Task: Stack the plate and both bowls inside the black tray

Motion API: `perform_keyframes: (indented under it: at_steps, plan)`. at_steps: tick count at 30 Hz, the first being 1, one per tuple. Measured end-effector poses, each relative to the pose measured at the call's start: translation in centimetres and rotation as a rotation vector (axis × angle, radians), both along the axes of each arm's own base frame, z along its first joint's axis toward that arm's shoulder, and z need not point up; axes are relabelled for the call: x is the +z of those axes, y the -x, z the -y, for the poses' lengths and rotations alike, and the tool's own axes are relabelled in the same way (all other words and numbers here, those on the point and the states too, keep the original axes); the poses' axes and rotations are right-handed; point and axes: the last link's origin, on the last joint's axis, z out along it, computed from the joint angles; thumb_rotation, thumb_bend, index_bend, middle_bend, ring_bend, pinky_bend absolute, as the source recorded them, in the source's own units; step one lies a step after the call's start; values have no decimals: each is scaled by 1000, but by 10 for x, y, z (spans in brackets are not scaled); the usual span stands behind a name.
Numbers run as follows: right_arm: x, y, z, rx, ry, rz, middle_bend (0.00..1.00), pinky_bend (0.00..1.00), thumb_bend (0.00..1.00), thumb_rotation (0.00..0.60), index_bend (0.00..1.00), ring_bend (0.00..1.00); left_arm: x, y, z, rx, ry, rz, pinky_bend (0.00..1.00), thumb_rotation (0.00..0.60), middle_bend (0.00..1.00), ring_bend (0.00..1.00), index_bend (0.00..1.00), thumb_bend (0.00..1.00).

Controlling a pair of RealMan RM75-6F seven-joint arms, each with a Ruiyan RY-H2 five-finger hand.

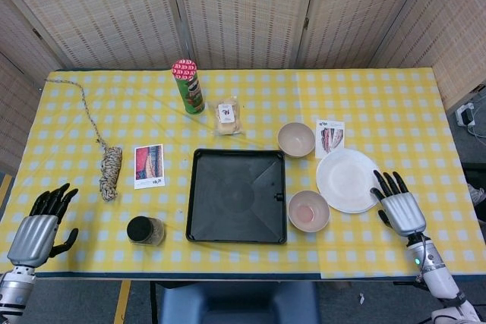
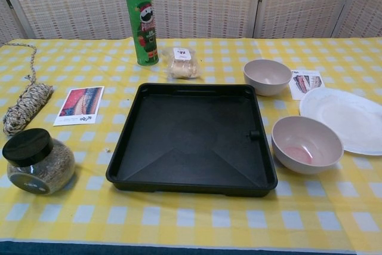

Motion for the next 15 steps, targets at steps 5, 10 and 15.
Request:
perform_keyframes:
  at_steps: [5,10,15]
  plan:
    - [-5,-3,6,1,-5,9,0,0,390,600,309,0,-1,0,1,9,24,12,0,600,0,0,0,471]
    - [-10,-7,14,6,-16,11,0,0,390,600,318,0,1,0,2,10,48,26,0,600,0,0,0,471]
    - [-17,-13,21,13,-24,10,13,0,390,600,354,0,4,1,1,9,24,23,0,600,0,0,0,471]
